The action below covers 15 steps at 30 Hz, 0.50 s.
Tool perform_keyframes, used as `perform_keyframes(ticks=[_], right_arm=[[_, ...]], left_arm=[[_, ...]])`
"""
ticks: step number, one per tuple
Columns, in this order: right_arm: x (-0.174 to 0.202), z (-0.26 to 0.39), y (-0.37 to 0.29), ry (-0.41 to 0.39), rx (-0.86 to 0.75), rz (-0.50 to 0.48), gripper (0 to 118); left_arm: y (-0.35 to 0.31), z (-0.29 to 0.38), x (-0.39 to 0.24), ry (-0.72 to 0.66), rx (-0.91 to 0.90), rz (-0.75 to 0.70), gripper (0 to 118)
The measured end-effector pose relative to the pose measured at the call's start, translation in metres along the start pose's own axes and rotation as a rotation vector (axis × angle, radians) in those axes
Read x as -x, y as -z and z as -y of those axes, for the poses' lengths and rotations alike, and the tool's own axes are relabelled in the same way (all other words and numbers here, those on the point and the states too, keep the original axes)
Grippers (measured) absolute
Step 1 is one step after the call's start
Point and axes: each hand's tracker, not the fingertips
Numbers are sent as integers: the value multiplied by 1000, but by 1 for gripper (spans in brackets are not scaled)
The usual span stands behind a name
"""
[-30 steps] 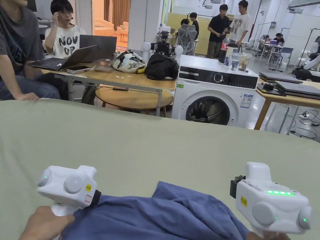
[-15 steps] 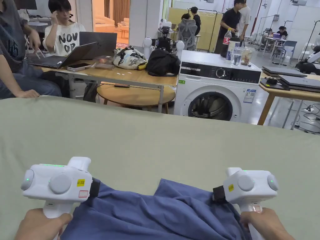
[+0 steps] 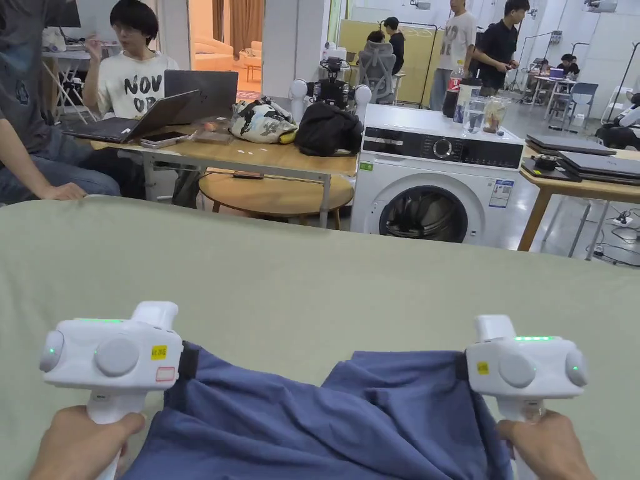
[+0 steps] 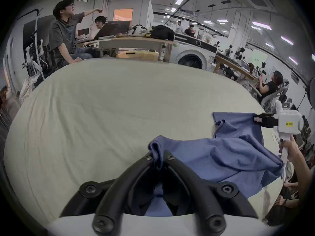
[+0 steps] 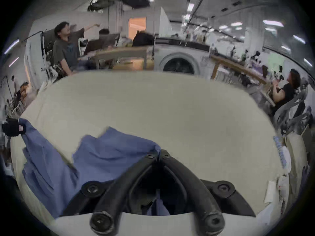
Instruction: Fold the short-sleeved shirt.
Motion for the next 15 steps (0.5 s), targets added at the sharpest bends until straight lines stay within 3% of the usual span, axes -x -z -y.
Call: perform_keyframes(ticks=[9,15], right_arm=[[-49,-53,-110,24,-229,172,0],[-62,-84,-174,85,-340,205,0]], left_arm=[[-78,-63,8,-1,-194,-35,1],[-125,-112,12,4,-289,-70,1]])
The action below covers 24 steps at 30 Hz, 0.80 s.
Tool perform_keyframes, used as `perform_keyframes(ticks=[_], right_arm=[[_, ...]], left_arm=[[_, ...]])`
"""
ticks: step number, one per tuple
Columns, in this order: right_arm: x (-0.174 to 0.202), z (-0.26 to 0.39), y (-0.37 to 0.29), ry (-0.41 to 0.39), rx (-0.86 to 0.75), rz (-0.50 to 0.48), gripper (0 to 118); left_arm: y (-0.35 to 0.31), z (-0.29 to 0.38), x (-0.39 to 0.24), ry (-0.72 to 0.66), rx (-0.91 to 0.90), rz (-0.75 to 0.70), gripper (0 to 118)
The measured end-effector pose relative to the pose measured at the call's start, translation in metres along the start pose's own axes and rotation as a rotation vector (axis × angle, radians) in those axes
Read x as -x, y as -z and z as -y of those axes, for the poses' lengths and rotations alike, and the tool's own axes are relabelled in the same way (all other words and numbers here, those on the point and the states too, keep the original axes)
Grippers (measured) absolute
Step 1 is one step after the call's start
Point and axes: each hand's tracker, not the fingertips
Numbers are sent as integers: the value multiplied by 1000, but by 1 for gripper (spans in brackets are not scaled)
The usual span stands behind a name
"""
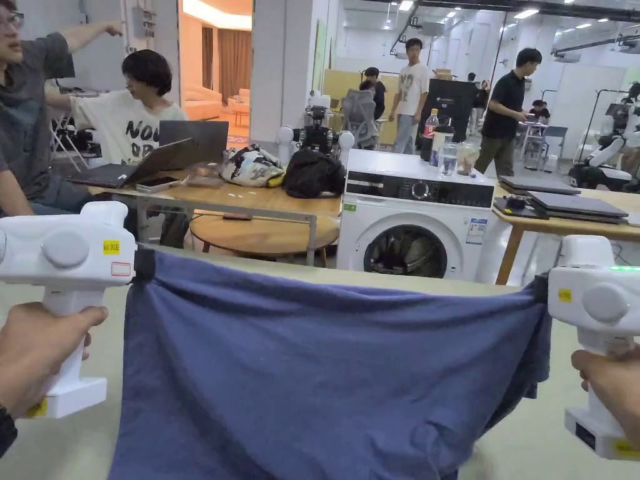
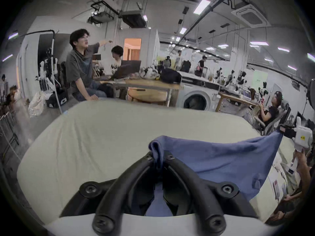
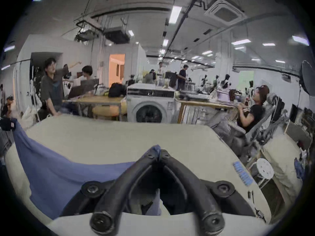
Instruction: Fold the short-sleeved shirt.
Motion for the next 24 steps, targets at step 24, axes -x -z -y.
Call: perform_keyframes(ticks=[24], right_arm=[[18,-176,12,24,-216,48,0]], left_arm=[[7,-168,-1,-4,-150,-21,1]])
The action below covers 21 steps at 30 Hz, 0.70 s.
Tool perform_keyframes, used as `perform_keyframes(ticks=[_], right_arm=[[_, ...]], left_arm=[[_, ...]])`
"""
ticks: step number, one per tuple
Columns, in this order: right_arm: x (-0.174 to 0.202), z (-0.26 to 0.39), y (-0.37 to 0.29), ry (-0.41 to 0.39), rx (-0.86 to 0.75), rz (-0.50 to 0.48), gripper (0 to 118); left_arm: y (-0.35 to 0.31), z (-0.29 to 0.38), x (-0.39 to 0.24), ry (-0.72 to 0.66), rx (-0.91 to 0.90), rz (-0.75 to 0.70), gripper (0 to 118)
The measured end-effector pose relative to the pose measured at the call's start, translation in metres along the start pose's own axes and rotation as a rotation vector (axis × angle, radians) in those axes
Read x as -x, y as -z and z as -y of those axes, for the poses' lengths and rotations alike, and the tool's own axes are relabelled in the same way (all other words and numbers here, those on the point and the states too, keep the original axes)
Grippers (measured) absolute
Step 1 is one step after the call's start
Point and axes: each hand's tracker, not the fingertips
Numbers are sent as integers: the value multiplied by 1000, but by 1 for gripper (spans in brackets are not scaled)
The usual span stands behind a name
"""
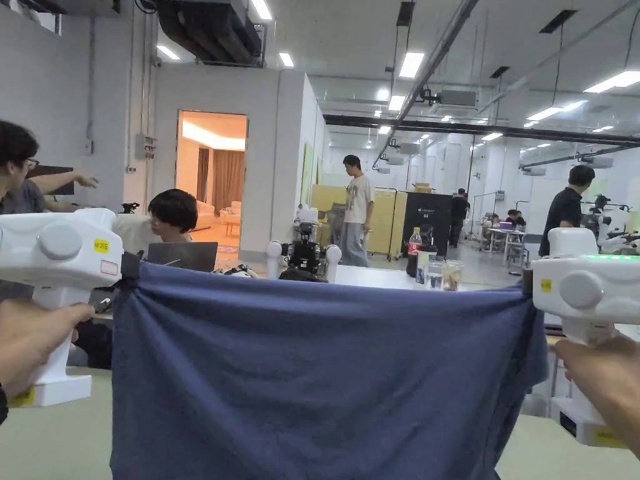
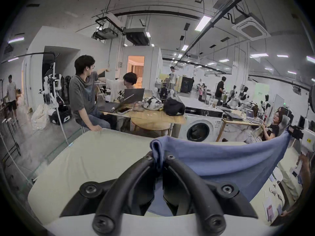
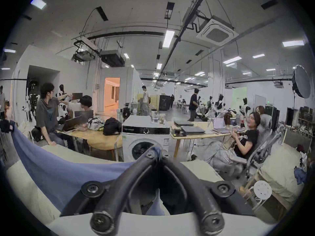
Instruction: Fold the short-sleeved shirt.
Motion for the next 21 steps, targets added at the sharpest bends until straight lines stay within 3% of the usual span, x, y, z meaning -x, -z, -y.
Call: perform_keyframes(ticks=[11,21], right_arm=[[4,-70,9,-18,-115,19,0],[-2,2,-23,-28,-63,34,0]], left_arm=[[18,-71,3,16,-91,-21,1],[19,9,-2,37,-10,-27,1]])
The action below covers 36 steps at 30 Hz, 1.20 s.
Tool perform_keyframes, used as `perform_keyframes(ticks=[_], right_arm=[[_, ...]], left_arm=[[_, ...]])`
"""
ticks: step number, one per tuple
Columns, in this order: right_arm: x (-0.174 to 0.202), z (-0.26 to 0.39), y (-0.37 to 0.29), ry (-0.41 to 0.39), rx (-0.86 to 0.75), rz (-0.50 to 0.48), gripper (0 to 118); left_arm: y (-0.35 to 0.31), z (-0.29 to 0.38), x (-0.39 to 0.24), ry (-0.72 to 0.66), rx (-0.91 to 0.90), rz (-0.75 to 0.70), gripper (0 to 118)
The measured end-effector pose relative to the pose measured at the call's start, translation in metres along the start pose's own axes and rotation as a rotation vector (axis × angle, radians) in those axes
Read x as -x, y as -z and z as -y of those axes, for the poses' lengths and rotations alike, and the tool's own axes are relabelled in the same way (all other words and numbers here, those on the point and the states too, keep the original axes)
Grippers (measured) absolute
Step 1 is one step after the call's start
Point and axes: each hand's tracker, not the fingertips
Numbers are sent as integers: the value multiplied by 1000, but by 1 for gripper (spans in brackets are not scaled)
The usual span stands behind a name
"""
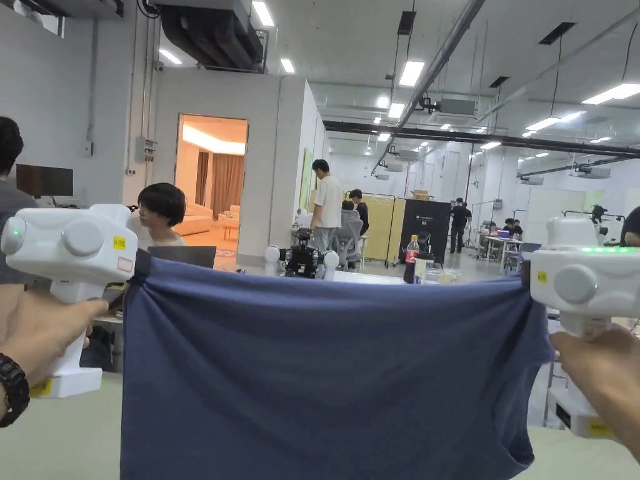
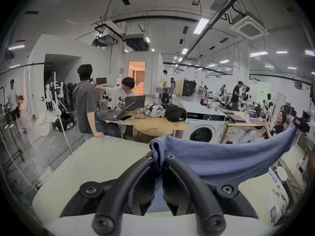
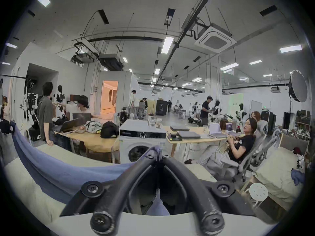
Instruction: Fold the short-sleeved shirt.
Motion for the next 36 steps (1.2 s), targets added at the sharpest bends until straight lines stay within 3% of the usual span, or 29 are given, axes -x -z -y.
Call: perform_keyframes(ticks=[6,16,22,30,36], right_arm=[[-10,73,-22,-11,97,7,0],[-27,149,-142,-54,143,8,0],[-28,191,-195,-36,186,-6,0],[-21,265,-213,-75,317,-50,0],[-17,314,-196,-114,512,-75,0]], left_arm=[[-35,82,-9,3,80,29,1],[-134,187,-2,3,78,75,1],[-180,238,4,-6,81,91,1],[-186,323,13,-23,251,101,1],[-167,374,15,-3,433,81,1]])
